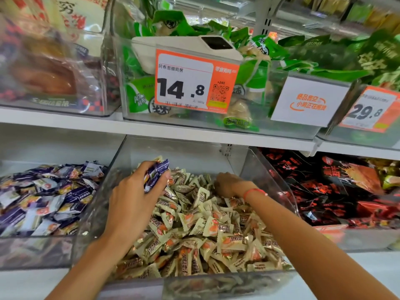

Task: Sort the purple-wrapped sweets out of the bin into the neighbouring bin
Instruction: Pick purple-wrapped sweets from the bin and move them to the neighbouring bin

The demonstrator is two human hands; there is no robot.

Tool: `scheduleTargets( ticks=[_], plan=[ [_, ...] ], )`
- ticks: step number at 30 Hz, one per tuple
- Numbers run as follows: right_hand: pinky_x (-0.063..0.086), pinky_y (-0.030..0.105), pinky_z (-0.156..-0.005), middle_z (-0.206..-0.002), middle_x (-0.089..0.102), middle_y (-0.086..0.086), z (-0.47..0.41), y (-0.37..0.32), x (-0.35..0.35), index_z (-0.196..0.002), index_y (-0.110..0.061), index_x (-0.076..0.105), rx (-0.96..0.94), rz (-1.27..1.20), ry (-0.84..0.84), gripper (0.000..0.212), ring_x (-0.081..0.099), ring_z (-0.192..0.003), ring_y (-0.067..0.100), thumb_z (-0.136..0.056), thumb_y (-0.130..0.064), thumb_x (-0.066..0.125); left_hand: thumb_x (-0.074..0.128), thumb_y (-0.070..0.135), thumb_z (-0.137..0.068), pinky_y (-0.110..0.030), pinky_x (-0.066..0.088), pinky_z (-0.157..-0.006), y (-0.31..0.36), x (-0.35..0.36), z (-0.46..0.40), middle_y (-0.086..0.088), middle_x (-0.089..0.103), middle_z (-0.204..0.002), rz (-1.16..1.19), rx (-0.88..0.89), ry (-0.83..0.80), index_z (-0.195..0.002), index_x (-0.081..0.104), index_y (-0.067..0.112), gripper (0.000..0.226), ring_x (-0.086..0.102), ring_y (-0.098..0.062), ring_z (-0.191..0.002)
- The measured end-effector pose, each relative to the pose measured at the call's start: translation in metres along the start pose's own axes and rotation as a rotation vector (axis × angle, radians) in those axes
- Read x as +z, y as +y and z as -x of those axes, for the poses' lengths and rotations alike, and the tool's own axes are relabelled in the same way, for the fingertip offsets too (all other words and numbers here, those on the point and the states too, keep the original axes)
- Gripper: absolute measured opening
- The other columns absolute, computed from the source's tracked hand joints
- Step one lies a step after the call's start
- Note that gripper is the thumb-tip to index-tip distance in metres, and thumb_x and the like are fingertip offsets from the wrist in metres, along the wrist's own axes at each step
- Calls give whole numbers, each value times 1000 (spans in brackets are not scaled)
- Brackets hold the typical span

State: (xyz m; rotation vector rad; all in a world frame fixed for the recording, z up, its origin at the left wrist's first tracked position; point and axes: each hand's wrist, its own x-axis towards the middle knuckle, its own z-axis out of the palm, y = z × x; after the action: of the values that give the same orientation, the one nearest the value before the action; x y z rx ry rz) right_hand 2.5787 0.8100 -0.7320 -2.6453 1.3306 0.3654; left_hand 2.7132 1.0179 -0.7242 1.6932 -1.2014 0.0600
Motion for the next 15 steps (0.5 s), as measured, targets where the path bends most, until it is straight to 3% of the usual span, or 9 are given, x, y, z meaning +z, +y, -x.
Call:
scheduleTargets(
  ticks=[3, 4, 7, 9, 11, 15],
  plan=[
    [48, 30, -56, -78, 60, 3, 21, 2, -18, -99, 3, 64, -17, -400, 58, 27, 52, -64, 16, -101, -15, 45, 50, 47, -88, -13, 30, -32, -1, 0, 1, 14, 57, -57, 12, -14, -15, -121, 58, 17, 45, 47, -1, -34],
    [49, 33, -57, -82, 65, 6, 29, 0, -25, -102, 4, 66, -23, -642, 89, 29, 56, -68, 18, -101, -17, 46, 49, 49, -87, -15, 33, -34, -2, 1, 1, 14, 60, -62, 22, -17, -20, -119, 58, 19, 46, 49, -1, -36],
    [47, 20, -58, -88, 72, 7, 60, -14, -38, -103, -6, 67, -87, -1150, 145, 24, 62, -72, 14, -98, -24, 53, 51, 50, -87, -16, 41, -42, -4, 4, 0, 13, 66, -70, 128, -84, -25, -111, 59, 24, 36, 56, 2, -45],
    [47, 18, -60, -77, 70, -2, 78, -30, -36, -95, -15, 68, -131, -1298, 145, 14, 62, -66, 7, -95, -24, 57, 53, 46, -87, -18, 50, -56, 0, 4, -1, 8, 68, -73, 278, -139, -37, -102, 61, 23, 29, 62, 2, -57],
    [51, 14, -60, -75, 68, -3, 88, -48, -27, -96, -13, 70, -163, -1377, 194, 14, 63, -62, 2, -94, -21, 58, 53, 38, -89, -14, 49, -58, 7, 3, -1, 4, 67, -74, 370, -163, -69, -100, 63, 19, 25, 64, 2, -63],
    [54, 15, -68, -101, 71, 5, 90, -82, -6, -109, -6, 70, -218, -1411, 369, 22, 65, -78, 6, -94, -17, 59, 53, 31, -93, -9, 44, -53, 9, 6, 0, 4, 66, -76, 391, -183, -75, -105, 62, 14, 23, 63, 4, -66]
  ],
)
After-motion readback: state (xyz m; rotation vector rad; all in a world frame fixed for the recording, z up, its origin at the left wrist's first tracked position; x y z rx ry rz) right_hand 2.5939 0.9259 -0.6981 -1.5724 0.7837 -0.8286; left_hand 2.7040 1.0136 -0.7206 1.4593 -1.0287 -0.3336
